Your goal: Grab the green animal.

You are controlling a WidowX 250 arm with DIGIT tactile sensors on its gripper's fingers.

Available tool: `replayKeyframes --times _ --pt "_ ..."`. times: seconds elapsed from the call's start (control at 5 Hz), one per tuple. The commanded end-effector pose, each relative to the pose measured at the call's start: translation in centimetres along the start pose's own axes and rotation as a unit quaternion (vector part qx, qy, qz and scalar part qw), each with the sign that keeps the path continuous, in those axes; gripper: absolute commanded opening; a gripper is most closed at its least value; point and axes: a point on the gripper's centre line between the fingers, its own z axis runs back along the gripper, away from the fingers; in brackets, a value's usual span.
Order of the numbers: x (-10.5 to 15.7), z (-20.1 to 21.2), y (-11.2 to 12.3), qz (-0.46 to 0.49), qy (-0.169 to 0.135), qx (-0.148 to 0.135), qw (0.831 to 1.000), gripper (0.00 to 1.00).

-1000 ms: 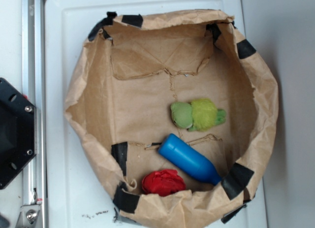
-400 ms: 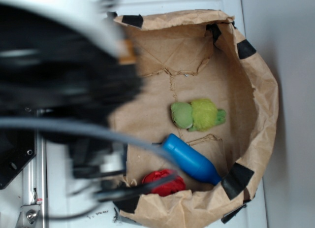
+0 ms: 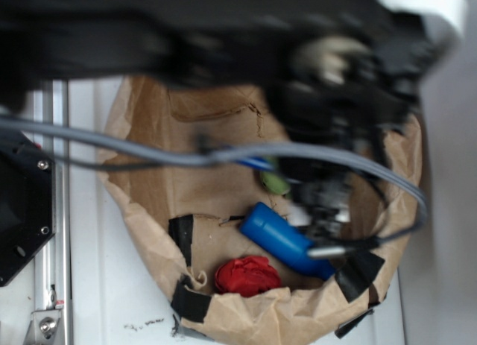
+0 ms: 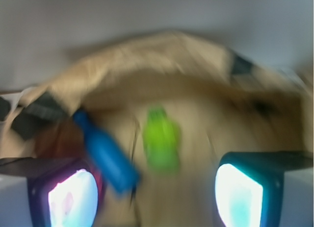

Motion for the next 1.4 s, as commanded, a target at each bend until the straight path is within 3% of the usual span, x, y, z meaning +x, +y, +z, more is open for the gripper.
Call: replayKeyframes --times 0.0,0.4,0.6,0.8,1.0,1.2 --pt "-0.3 -3.2 -2.2 -0.085 -0.01 0.002 0.996 1.0" --pt "-0.3 -3.2 -2.2 -0.085 -0.01 0.002 0.996 1.0" --pt "-1.7 -4.7 -1.9 -0.056 0.029 -0.005 0.998 1.0" --pt "-3.9 -7.5 -0.6 -0.045 0.053 0.011 0.998 1.0" --pt "-4.1 -9.4 -0.8 -0.058 0.039 0.019 0.997 1.0" --pt "-2.4 -10.5 -0.8 -0.062 0.014 0.016 0.998 1.0"
